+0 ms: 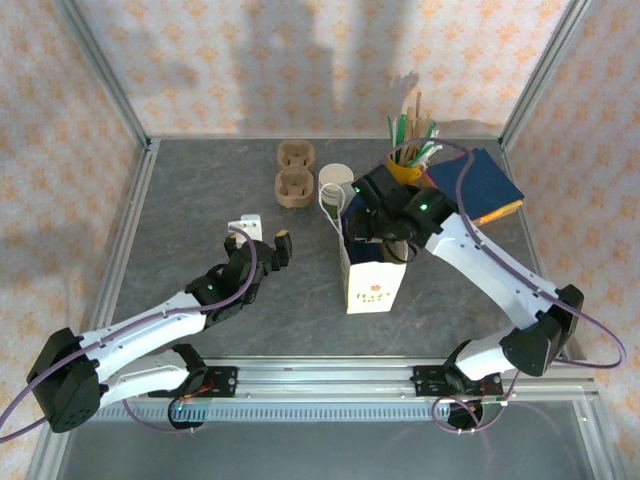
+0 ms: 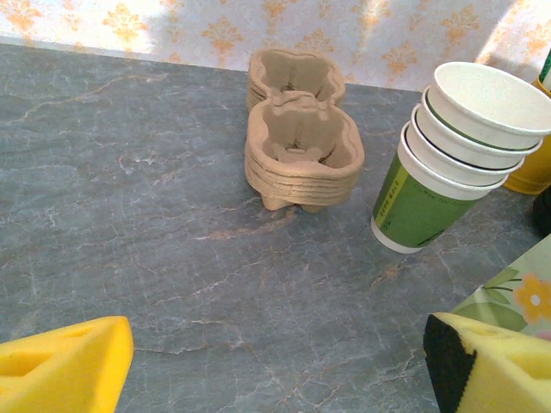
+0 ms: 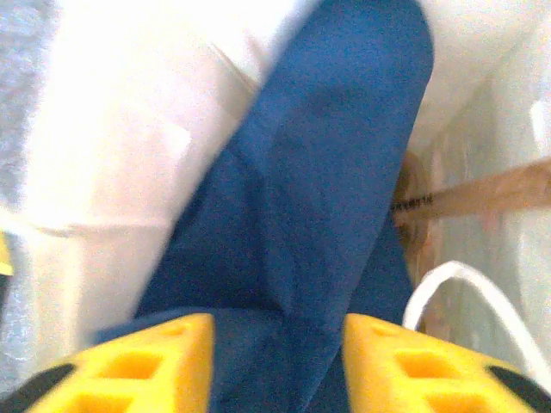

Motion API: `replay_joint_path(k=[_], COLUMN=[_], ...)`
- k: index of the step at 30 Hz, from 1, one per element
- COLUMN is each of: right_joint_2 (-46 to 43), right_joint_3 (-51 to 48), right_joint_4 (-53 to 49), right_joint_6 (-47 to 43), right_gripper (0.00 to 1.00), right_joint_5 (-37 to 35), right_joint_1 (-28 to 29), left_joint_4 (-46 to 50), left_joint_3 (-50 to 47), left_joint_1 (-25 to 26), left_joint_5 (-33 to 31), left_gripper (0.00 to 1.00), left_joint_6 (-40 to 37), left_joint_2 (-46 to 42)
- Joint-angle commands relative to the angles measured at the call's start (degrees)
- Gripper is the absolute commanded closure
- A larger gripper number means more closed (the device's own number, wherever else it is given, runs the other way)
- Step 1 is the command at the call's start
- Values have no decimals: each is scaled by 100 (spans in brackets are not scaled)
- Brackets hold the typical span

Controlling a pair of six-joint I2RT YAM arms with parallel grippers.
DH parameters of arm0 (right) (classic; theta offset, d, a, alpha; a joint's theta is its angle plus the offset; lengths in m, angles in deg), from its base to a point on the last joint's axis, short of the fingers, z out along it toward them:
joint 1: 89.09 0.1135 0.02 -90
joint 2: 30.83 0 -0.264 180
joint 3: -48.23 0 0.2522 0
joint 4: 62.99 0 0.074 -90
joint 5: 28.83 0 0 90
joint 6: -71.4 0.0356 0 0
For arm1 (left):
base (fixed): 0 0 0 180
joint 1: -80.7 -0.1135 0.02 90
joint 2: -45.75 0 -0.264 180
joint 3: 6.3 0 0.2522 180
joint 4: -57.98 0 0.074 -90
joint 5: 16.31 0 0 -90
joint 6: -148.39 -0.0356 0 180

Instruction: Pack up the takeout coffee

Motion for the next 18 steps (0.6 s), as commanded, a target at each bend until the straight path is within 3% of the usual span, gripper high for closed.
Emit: replay_joint_path(k=[1,15,18], right_joint_2=[-222,-348,-467], right_joint_3=[401,1072,790], right_joint_4=[192,1402,1855], right_joint_6=[-147,-764,-991], right_gripper=[49,48,41], right_joint_5=[-395,-313,-642], right_joint_1=[13,-1472,-1978], left_joint_4=[-77,51,72], left_joint_3=[-69,-36,-58], left_joint_1=[-35,-29,-29], left_joint_5=[44,-173,-255], left_gripper=[11,10,10], left_joint_6=[86,10,10], left_joint_2=[-26,-367,-452])
